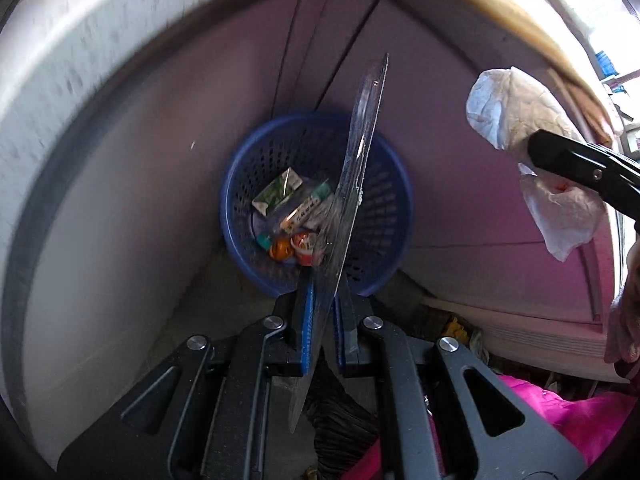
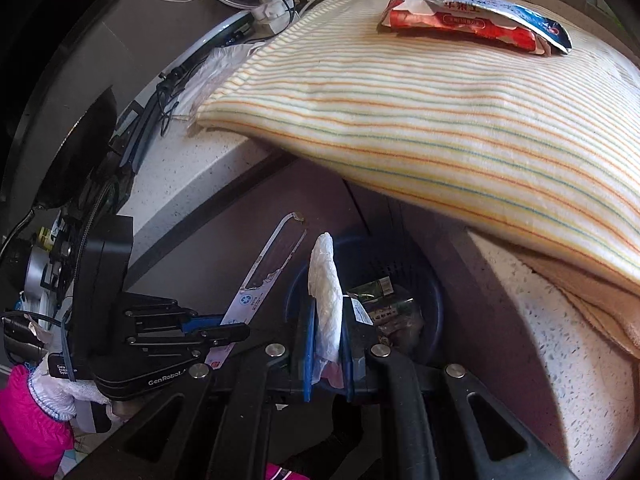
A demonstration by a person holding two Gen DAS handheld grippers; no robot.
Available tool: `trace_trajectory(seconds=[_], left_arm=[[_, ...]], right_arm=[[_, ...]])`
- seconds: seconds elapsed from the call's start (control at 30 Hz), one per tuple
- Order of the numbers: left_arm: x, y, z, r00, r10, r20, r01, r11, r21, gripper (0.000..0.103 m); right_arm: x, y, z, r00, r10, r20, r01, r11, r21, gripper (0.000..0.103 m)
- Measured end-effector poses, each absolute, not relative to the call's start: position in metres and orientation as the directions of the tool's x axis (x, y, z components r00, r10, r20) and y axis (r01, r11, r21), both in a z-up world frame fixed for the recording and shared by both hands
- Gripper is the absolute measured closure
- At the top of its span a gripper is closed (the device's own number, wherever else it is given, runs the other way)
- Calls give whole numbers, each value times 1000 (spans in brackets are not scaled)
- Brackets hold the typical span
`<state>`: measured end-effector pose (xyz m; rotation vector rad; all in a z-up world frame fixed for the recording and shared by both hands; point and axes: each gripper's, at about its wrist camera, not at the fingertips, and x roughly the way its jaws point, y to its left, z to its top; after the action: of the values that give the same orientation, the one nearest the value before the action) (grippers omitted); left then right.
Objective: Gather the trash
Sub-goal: 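Carry the strip and tissue down over the blue basket with both tools, then open both tools to drop the strip and tissue into the basket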
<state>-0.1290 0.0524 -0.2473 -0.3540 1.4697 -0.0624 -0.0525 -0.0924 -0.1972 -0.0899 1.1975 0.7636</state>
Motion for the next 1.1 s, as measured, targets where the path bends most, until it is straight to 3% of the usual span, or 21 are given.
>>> trace_trajectory(seconds=[0.77, 1.1], left_arm=[[-127, 45, -298, 7, -234, -972, -220, 948, -230, 96], [-118, 42, -301, 5, -214, -977, -220, 953, -210, 96]], right_arm=[[-45, -82, -265, 106, 378, -920, -543, 797, 265, 88], [-40, -73, -275, 109, 366, -924, -542, 801, 253, 78]])
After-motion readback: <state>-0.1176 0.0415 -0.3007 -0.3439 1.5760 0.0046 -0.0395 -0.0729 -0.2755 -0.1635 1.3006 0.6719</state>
